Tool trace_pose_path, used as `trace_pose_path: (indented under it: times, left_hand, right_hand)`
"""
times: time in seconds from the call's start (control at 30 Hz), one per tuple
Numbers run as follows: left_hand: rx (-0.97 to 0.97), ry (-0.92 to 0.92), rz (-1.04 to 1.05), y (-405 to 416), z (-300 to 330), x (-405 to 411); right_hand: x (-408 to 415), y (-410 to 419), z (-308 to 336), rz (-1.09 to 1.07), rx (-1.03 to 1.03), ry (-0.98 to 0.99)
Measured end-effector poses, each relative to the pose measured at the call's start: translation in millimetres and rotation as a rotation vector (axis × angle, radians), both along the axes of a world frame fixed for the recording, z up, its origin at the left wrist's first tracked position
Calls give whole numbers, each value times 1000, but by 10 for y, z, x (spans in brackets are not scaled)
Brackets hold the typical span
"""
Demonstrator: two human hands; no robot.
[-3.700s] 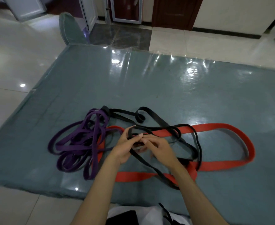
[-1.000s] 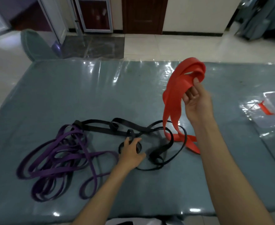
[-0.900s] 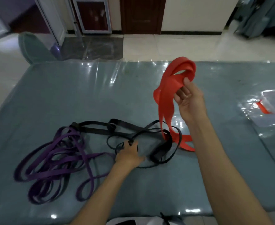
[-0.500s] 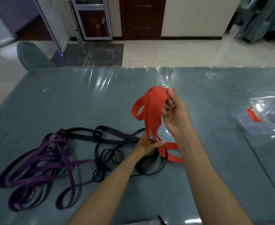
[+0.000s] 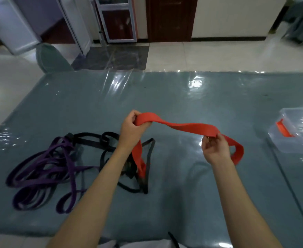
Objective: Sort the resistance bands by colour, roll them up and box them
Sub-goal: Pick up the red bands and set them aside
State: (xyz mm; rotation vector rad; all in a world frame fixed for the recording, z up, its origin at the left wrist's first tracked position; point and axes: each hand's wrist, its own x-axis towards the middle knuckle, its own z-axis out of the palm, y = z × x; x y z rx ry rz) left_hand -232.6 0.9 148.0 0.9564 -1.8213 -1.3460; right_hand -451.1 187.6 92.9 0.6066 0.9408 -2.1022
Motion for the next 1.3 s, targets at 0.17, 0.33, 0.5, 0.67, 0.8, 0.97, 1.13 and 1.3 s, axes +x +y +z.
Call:
trace_pose_path:
  times: [0.17,0.33,0.5,0.67,0.8,0.97,1.13,1.3]
  left_hand:
    - [-142,-291,-112,-16,332,-6]
    - [-123,-305,-83,69,483,-124]
    - [-53,-402,-158,171,393,-392]
    - [208,-235,-269,404,215,-626]
    - [389,-100,-322,371,128,-602]
    - [310,-381,-77,279,-673,-125]
    - [464,-830,-25,397,-1580,408]
    - [936,-510,172,601,-1538,280]
  right_hand:
    - [81,64,-275,168,0,49]
    - [336,43,-262,687,146,311]
    - [715,-36,-28,1152,269,754]
    - [897,-272,-33,1088,146,1112]
    - [794,-247,-53,810,168,956]
    - [559,-178,-32,515,69,585]
    - [382,-139,1,395,-103,374]
    - [351,-198,38,321,-121,244]
